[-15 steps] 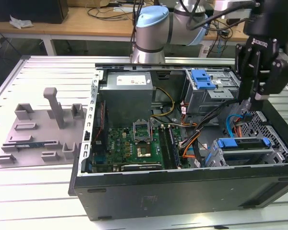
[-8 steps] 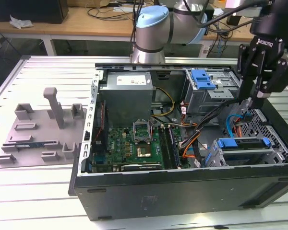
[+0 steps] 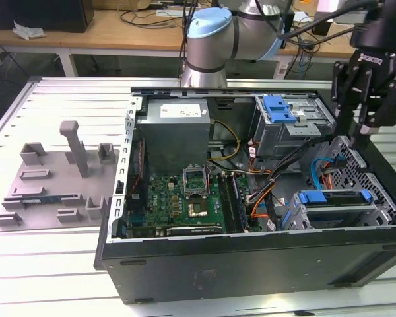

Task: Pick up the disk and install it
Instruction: 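Insert the first disk wire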

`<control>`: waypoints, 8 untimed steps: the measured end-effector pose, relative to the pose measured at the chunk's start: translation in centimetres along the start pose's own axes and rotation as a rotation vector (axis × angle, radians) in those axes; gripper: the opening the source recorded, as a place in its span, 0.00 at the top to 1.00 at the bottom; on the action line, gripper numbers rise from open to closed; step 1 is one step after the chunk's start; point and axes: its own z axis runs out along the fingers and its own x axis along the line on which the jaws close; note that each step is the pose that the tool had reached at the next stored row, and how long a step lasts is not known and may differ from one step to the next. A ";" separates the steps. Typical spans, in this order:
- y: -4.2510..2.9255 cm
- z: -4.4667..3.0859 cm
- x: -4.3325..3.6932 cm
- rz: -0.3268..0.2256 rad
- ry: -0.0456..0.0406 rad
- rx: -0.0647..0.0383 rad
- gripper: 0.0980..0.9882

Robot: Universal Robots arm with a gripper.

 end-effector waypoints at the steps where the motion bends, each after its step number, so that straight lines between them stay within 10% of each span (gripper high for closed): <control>1: -0.14 0.05 -0.03 0.000 -0.0001 0.000 0.55; 8: -0.21 0.26 -0.52 0.032 0.0281 0.029 0.55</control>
